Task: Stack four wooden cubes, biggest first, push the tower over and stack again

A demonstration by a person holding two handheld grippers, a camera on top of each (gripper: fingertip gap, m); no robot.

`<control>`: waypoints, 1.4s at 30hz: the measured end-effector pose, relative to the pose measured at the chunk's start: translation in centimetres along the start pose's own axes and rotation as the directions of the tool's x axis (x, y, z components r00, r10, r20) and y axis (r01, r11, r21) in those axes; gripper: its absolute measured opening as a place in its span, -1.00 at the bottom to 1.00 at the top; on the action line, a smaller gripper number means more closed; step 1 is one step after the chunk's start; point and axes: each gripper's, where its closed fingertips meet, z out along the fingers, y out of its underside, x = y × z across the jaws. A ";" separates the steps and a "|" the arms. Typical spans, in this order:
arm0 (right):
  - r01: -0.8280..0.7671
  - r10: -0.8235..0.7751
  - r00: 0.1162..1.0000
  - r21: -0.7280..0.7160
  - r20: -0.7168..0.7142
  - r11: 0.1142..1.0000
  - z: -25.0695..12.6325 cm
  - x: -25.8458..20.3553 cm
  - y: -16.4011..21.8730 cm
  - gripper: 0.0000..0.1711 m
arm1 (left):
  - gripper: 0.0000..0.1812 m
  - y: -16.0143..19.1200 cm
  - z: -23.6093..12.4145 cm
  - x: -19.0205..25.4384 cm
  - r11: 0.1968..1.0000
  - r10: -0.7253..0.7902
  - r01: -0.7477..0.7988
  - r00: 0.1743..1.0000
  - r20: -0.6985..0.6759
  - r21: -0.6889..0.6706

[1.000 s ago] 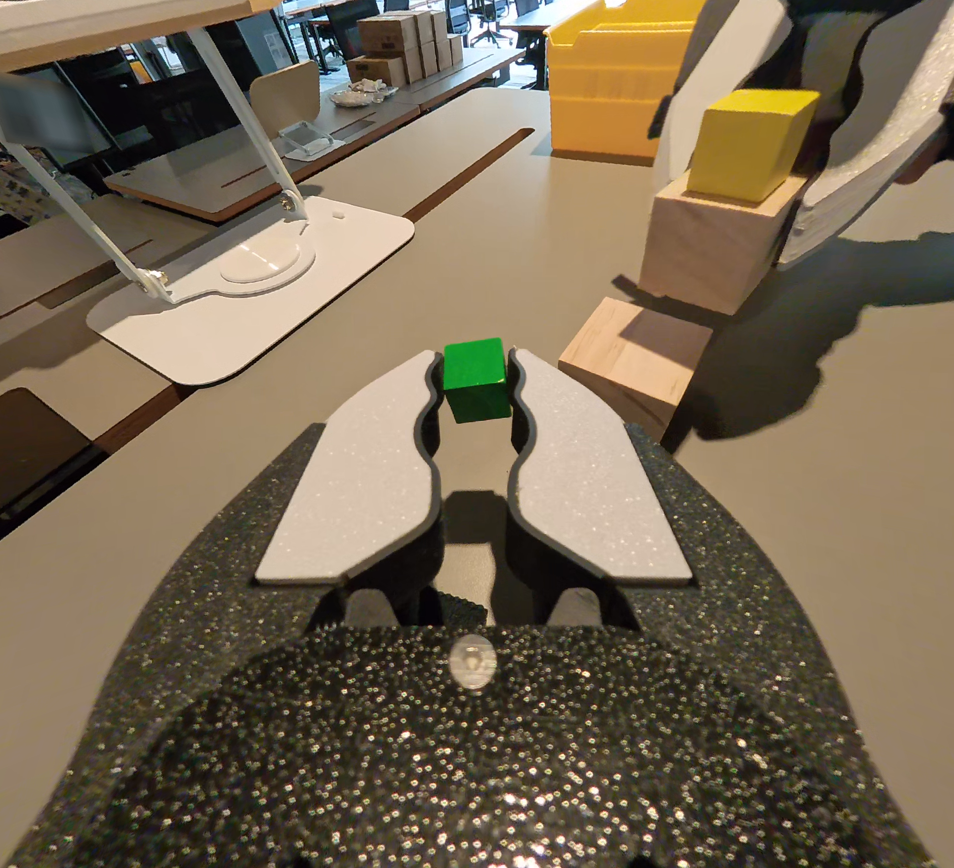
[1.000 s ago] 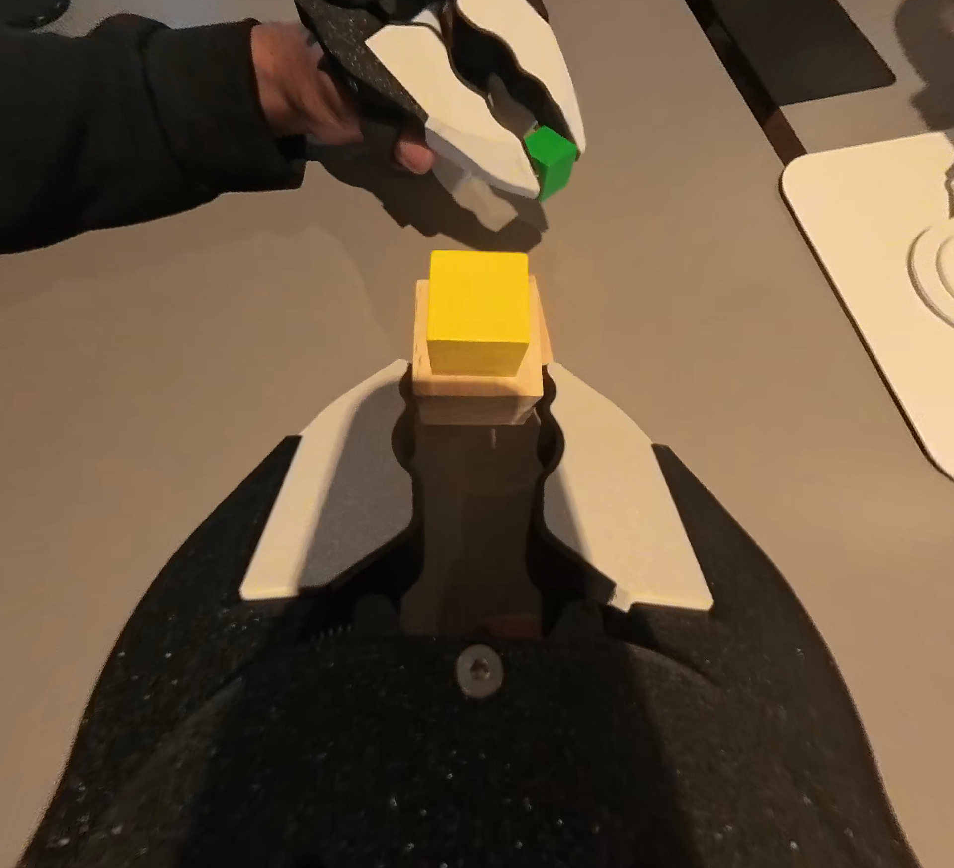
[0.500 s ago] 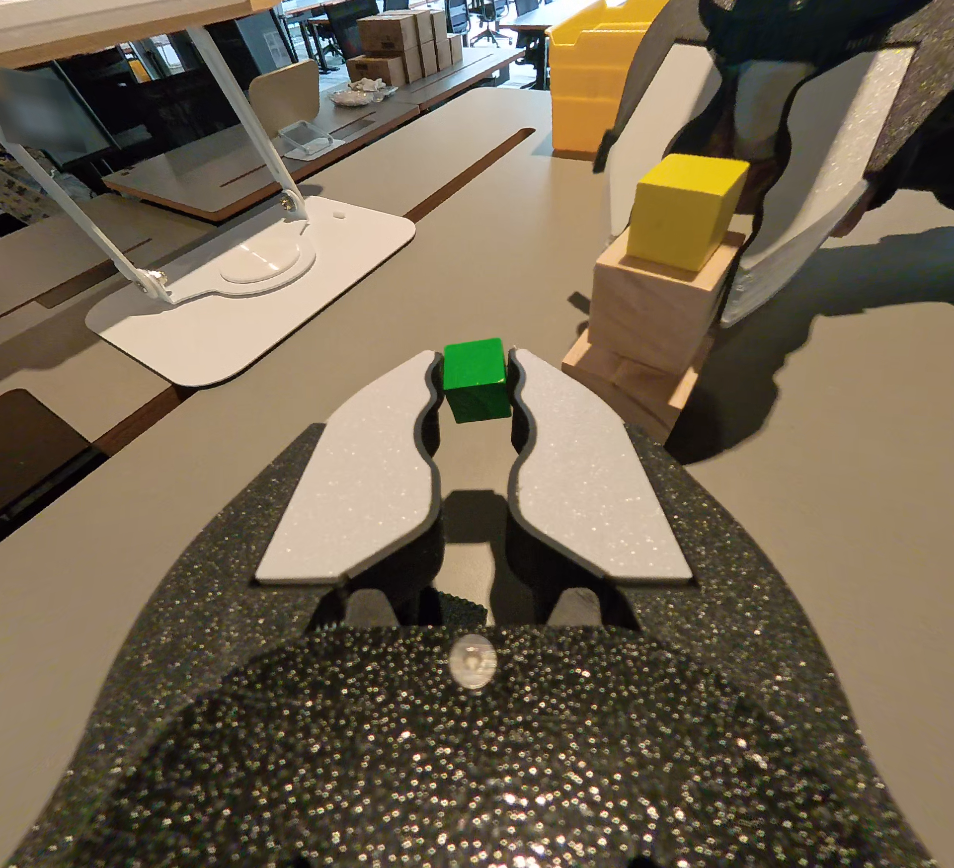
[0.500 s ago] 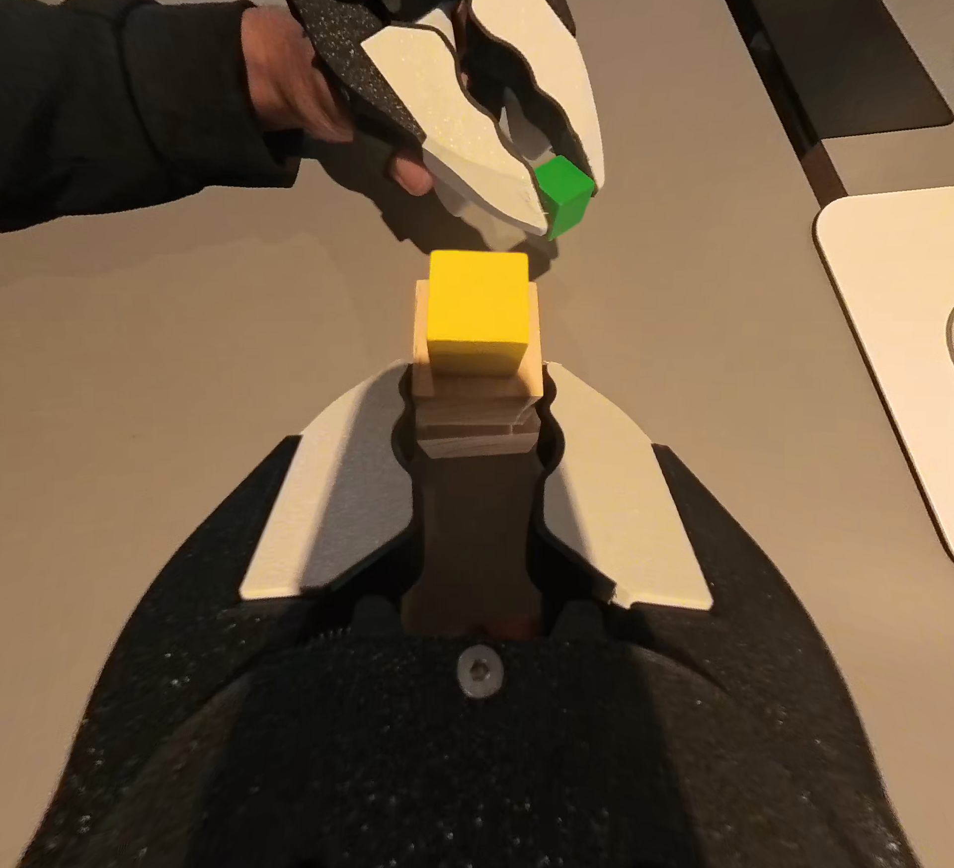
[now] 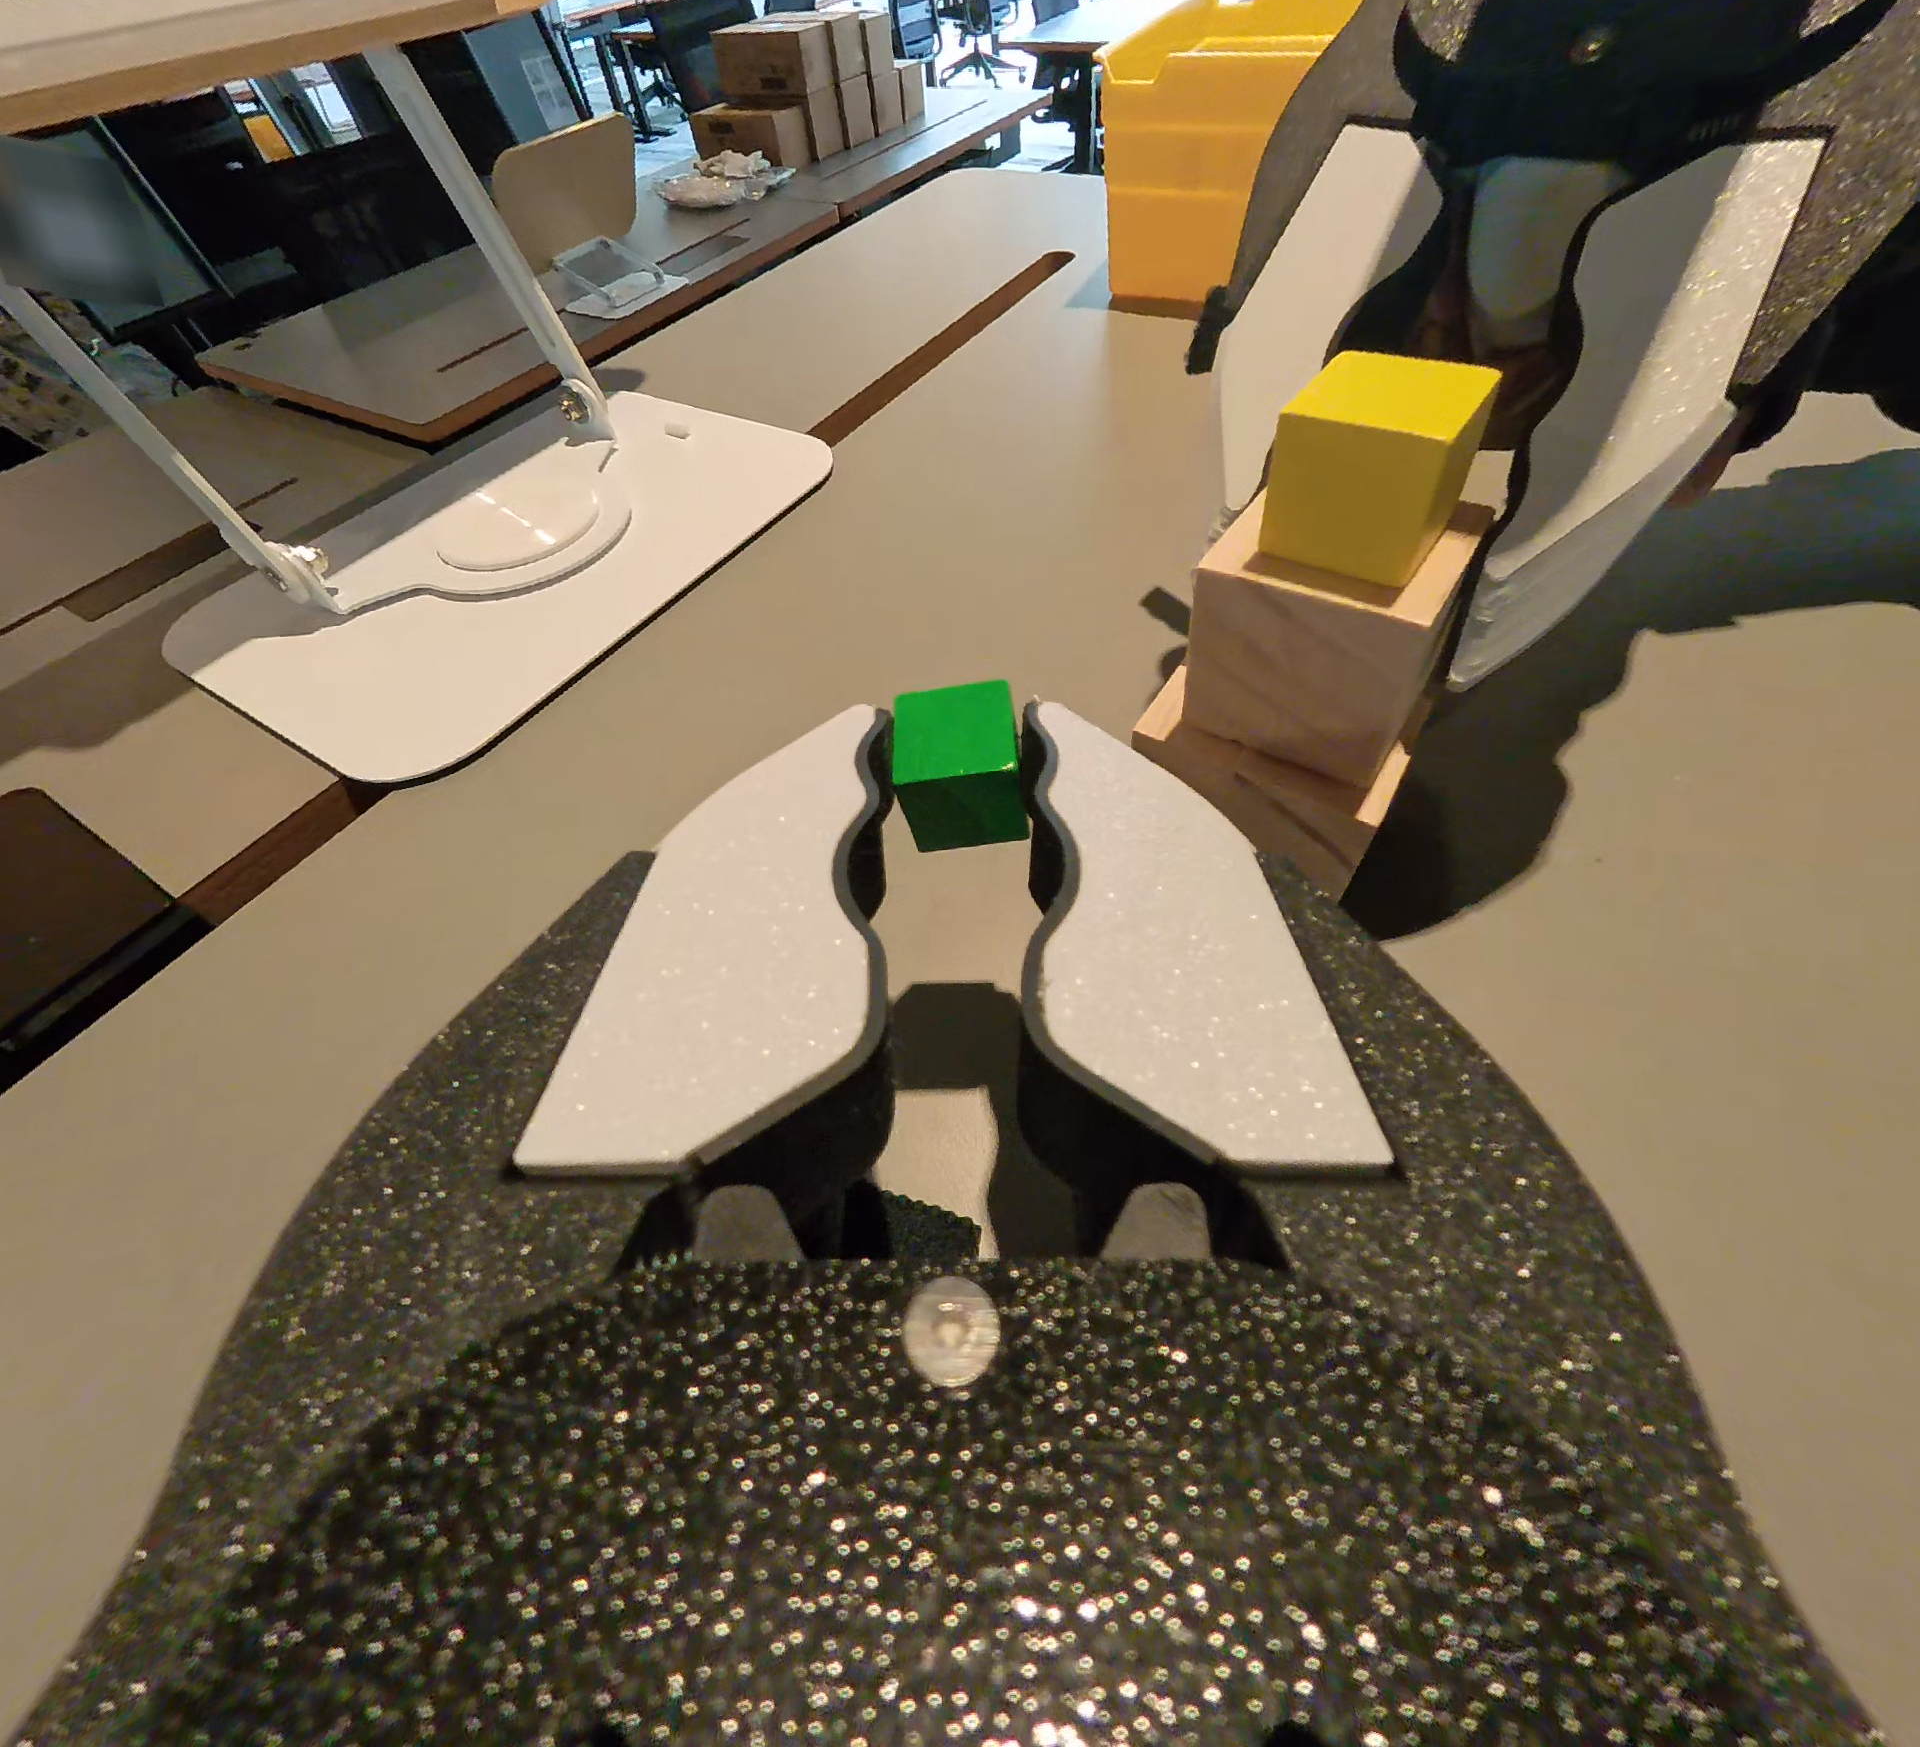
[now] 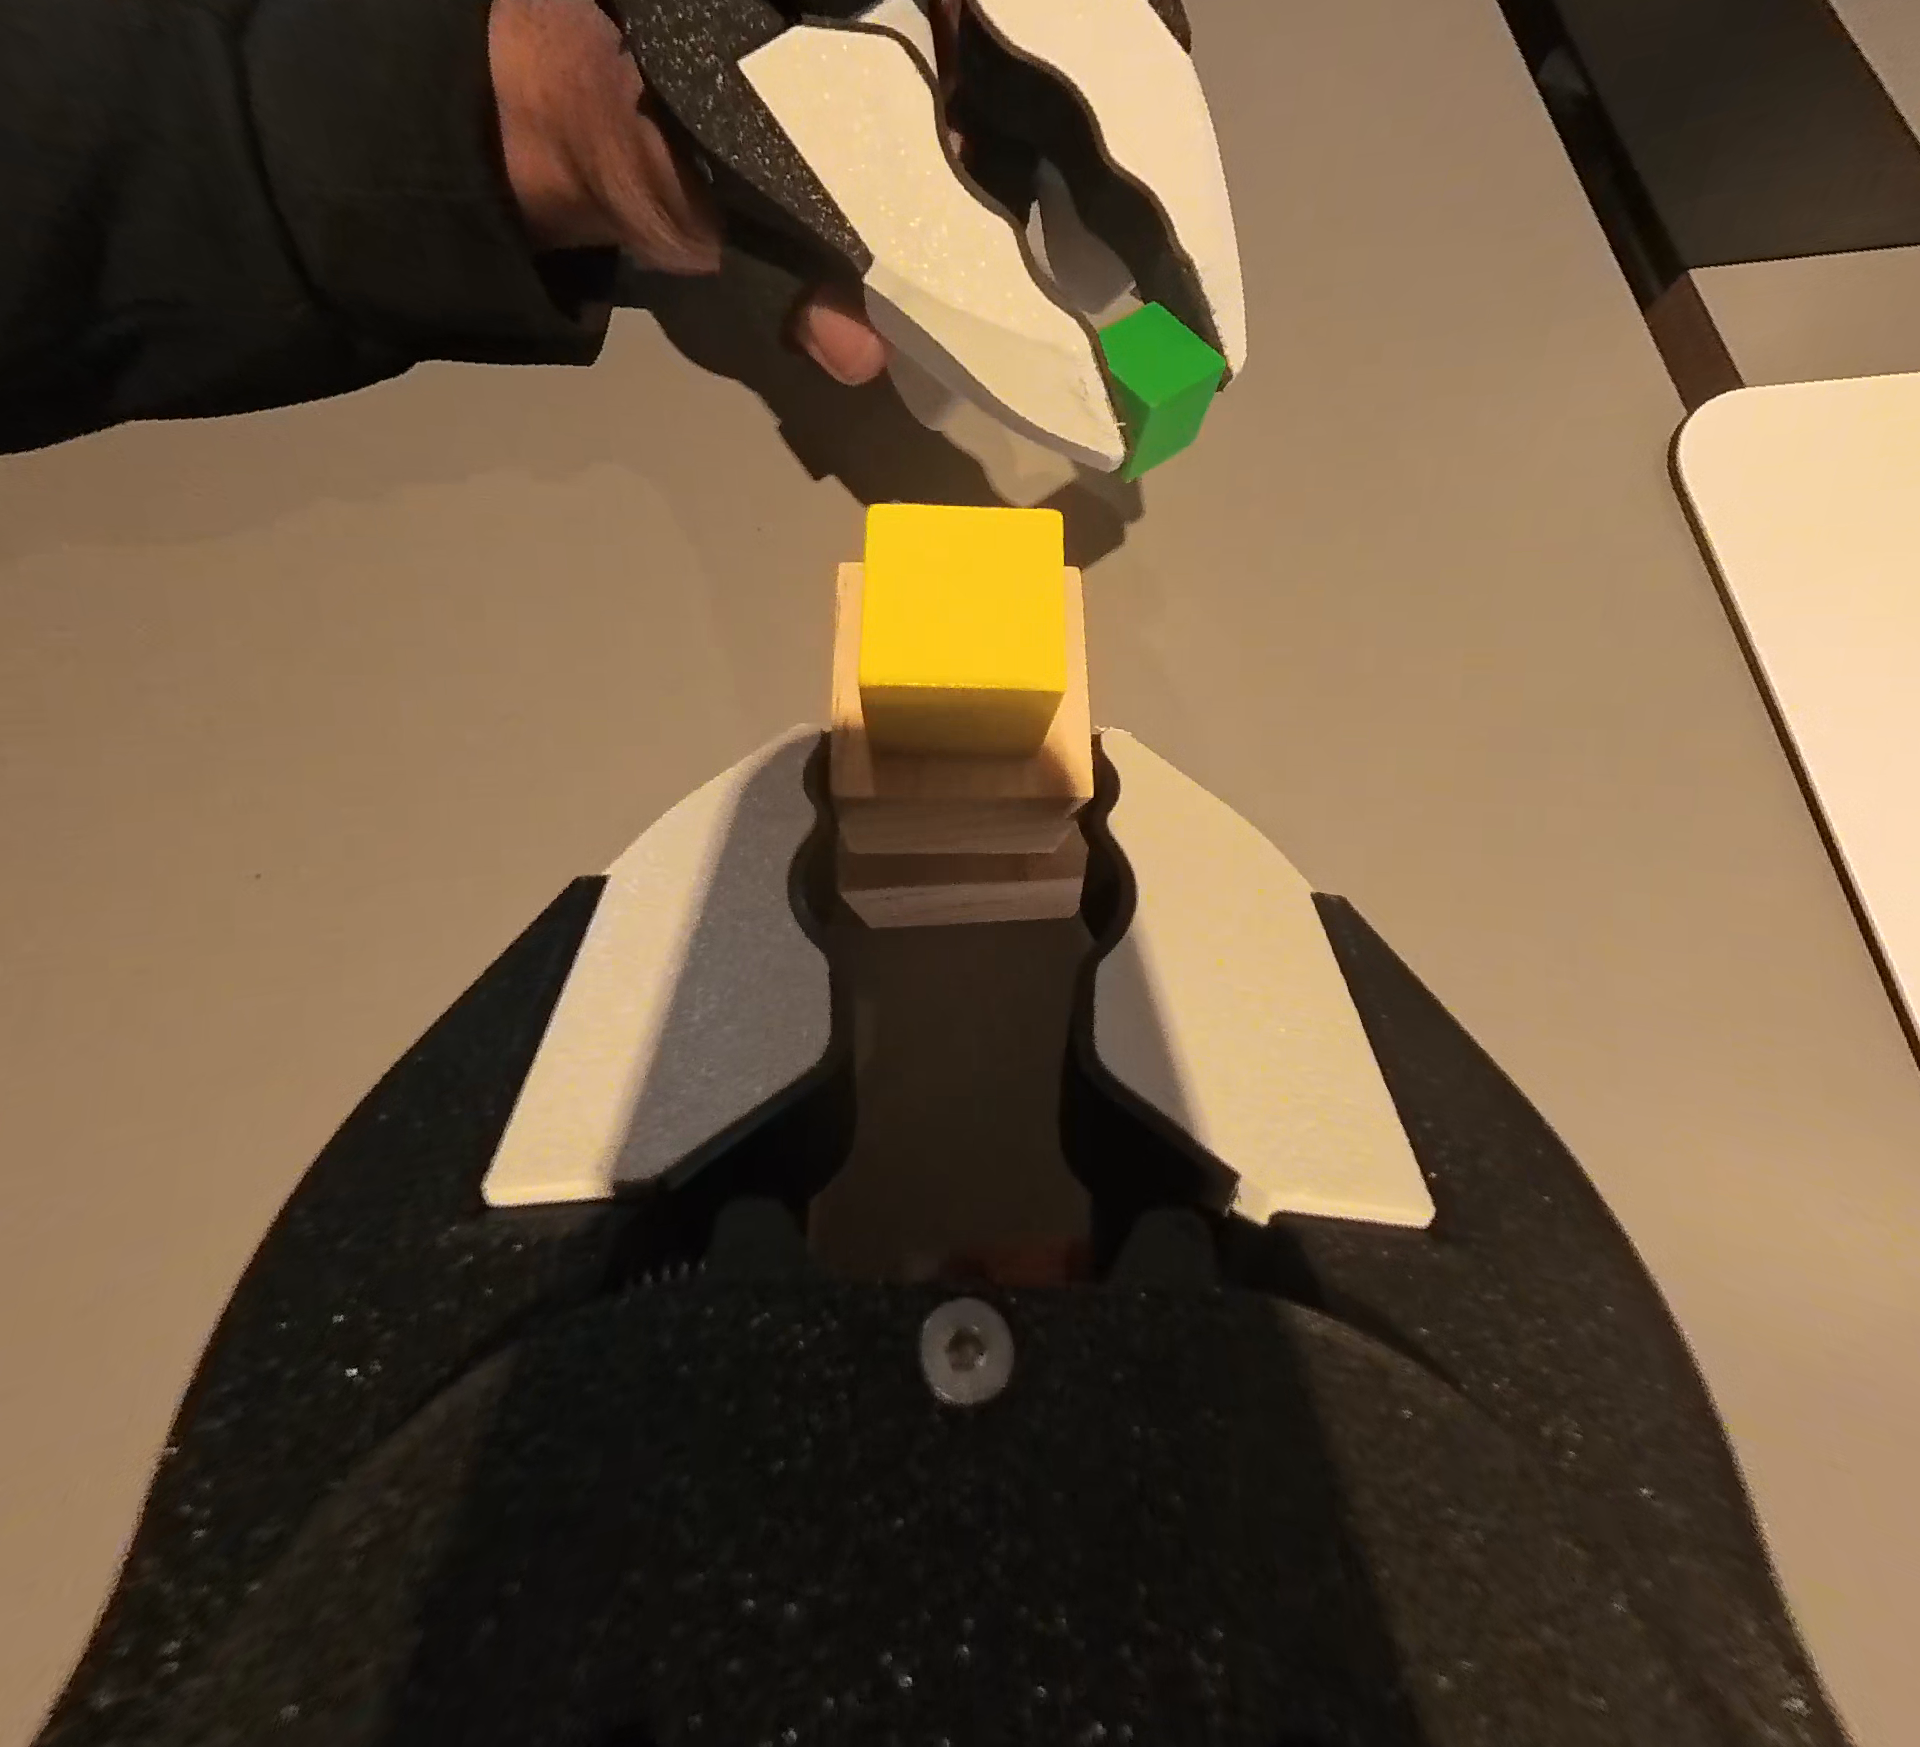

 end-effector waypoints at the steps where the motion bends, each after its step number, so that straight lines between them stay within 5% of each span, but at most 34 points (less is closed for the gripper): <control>1: 0.002 -0.002 1.000 0.000 0.000 1.000 0.0 0.0 0.0 -0.47 | -0.75 0.0 0.0 0.0 1.000 0.000 0.000 1.000 0.000 0.001; 42: 0.054 -0.053 0.998 0.027 -0.023 0.998 0.0 0.0 0.0 -0.40 | -0.75 -0.1 0.1 0.1 1.000 0.000 0.000 1.000 -0.009 0.002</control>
